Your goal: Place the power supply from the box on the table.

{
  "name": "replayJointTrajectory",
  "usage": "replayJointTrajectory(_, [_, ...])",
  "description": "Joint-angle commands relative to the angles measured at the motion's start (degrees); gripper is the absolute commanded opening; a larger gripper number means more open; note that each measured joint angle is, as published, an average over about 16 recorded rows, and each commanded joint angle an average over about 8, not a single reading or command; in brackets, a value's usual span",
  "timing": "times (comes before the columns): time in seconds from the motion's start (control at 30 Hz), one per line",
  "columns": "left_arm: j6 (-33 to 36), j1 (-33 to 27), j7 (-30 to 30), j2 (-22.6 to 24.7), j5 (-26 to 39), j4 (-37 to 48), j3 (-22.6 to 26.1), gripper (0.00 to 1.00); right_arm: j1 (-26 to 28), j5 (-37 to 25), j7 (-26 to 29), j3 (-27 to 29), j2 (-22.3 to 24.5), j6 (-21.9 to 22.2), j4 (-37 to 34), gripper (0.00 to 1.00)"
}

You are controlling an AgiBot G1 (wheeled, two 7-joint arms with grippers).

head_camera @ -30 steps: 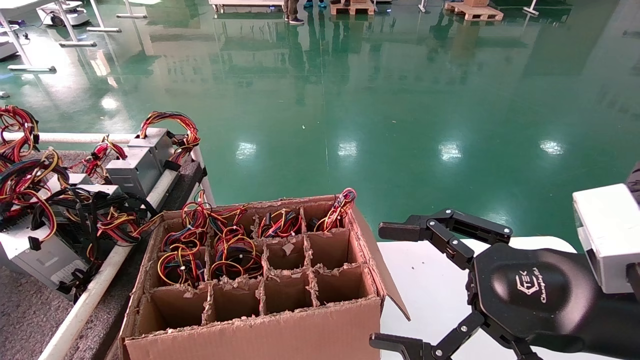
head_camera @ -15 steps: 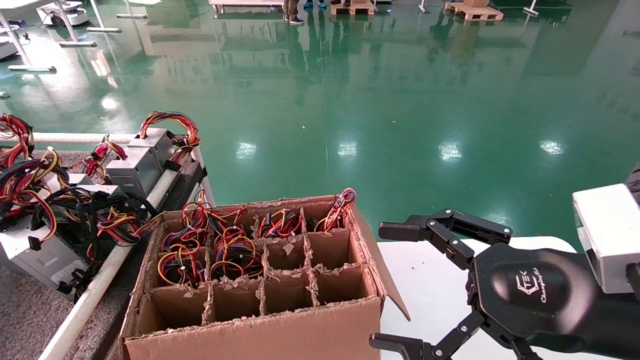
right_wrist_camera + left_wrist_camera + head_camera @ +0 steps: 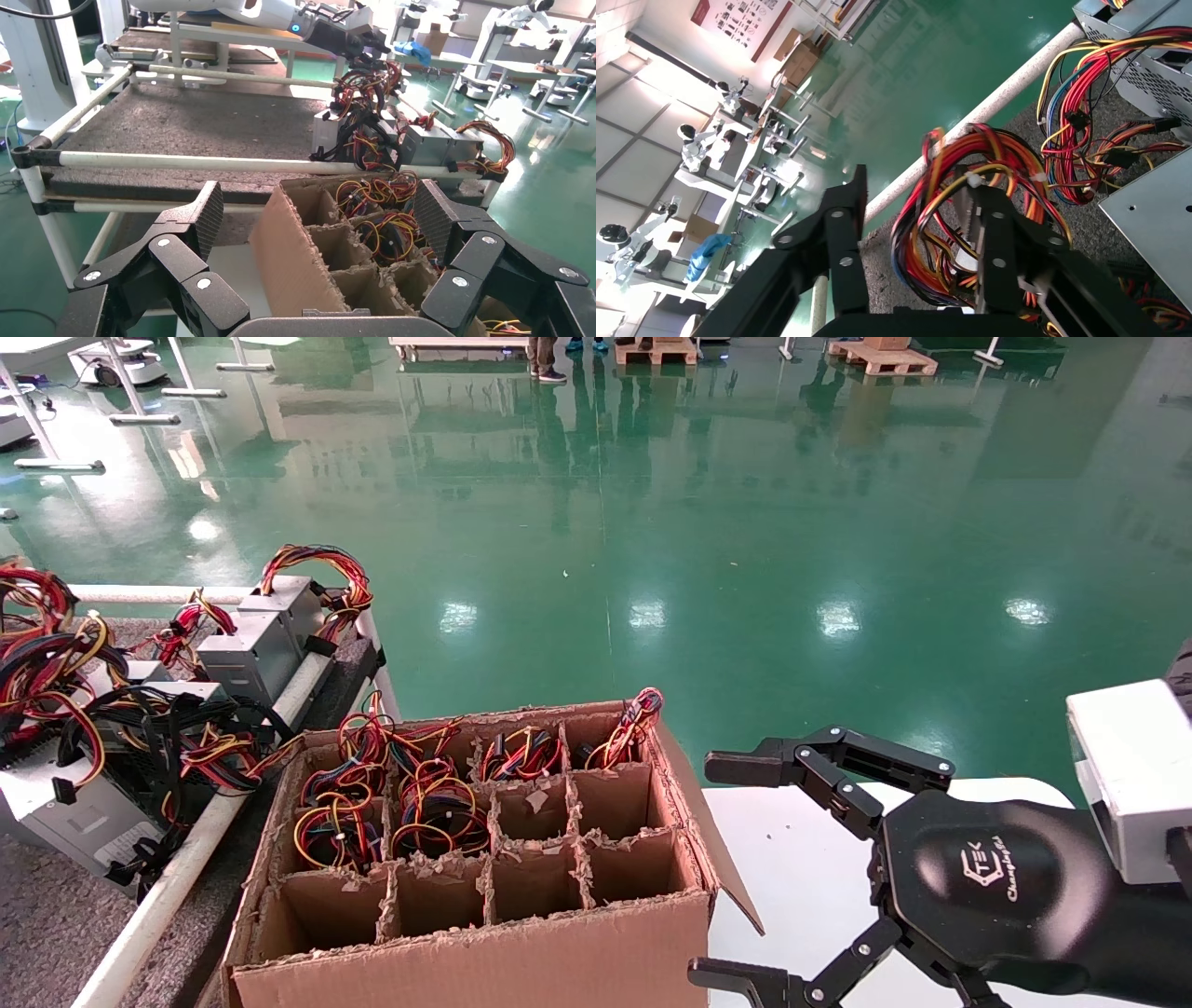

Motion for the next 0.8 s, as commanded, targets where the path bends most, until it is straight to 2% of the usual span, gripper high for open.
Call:
replayJointTrajectory(0.03, [0.0,0.1,0.1,0.1,-0.1,0.0,-0.1,1.0,0.0,0.0,0.0,0.0,0.0,0.0,0.0,1.0])
replayJointTrajectory(0.8, [1.7,-0.9,0.1,-0.5,-0.8,-1.7,-0.8,1.0,0.0,0.0,0.0,0.0,0.0,0.0,0.0,1.0])
